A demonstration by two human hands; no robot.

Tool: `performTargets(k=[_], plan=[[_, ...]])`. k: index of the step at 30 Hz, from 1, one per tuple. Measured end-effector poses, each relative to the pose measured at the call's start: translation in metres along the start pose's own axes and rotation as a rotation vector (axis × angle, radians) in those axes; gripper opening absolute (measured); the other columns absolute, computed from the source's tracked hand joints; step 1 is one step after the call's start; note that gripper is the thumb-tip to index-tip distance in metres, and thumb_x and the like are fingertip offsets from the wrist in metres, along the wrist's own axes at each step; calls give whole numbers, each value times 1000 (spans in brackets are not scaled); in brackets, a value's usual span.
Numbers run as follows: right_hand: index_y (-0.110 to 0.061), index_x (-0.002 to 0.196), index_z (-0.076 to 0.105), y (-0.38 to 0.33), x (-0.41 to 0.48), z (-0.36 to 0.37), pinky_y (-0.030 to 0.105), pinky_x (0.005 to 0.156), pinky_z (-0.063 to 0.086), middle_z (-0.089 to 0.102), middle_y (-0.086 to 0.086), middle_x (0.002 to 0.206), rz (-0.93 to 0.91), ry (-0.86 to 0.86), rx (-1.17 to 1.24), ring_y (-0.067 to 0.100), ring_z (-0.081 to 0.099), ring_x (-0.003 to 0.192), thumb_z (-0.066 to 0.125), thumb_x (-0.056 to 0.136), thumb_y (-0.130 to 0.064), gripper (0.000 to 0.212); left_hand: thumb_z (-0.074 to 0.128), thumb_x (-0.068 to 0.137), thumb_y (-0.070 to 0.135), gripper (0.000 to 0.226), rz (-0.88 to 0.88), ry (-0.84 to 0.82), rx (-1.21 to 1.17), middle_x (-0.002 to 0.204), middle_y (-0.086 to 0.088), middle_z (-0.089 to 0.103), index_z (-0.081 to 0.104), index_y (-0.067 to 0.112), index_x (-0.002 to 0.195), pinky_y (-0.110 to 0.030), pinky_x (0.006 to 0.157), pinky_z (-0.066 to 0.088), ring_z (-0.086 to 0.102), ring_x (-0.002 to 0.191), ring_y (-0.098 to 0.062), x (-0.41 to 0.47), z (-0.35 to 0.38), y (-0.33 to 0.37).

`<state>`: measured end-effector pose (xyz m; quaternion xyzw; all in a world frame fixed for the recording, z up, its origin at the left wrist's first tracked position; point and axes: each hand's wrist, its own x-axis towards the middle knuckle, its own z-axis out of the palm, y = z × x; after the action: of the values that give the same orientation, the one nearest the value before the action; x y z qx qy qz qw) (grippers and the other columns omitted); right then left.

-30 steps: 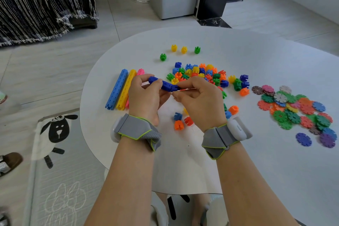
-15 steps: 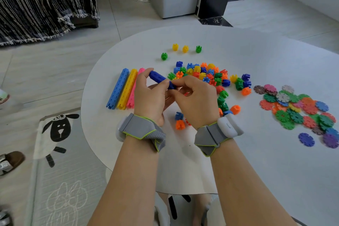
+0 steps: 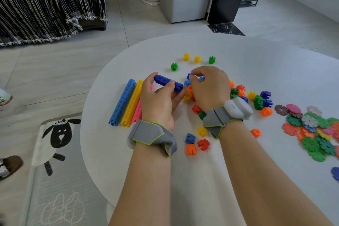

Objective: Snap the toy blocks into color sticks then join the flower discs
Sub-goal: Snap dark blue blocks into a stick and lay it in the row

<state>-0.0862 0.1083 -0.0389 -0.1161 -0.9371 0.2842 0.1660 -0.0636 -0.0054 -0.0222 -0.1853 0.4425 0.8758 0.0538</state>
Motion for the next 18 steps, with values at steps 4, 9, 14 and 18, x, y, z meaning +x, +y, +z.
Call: performTargets(k=[4,9,14,18], plan=[[-25,115,63,-1,30,6,31,92,34,58,-1,119,72,-152,-293,27,45,118,50,92,-34,28,51,90,-5,45,18,-9,-29,90,-10,59,43,16,129,-35,76,58,69,66,-24,6,3,3],[-22,85,69,-11,59,18,31,79,45,62,-1,88,265,-272,-418,26,54,103,62,84,-26,8,51,91,-2,42,-5,-25,-3,91,-11,61,45,19,127,-36,80,56,69,66,-24,8,0,6],[-18,72,62,-10,48,12,30,71,42,61,3,78,114,-247,-375,30,55,85,56,83,-25,15,51,92,-1,43,-27,-25,22,92,-11,61,43,20,128,-33,74,59,70,66,-24,8,-5,7],[-22,104,66,-19,5,-11,32,87,47,67,-6,94,31,-127,33,17,62,94,60,87,-28,20,52,92,6,41,-55,-28,91,98,-13,67,44,28,125,-24,52,49,70,72,-23,4,-6,9]])
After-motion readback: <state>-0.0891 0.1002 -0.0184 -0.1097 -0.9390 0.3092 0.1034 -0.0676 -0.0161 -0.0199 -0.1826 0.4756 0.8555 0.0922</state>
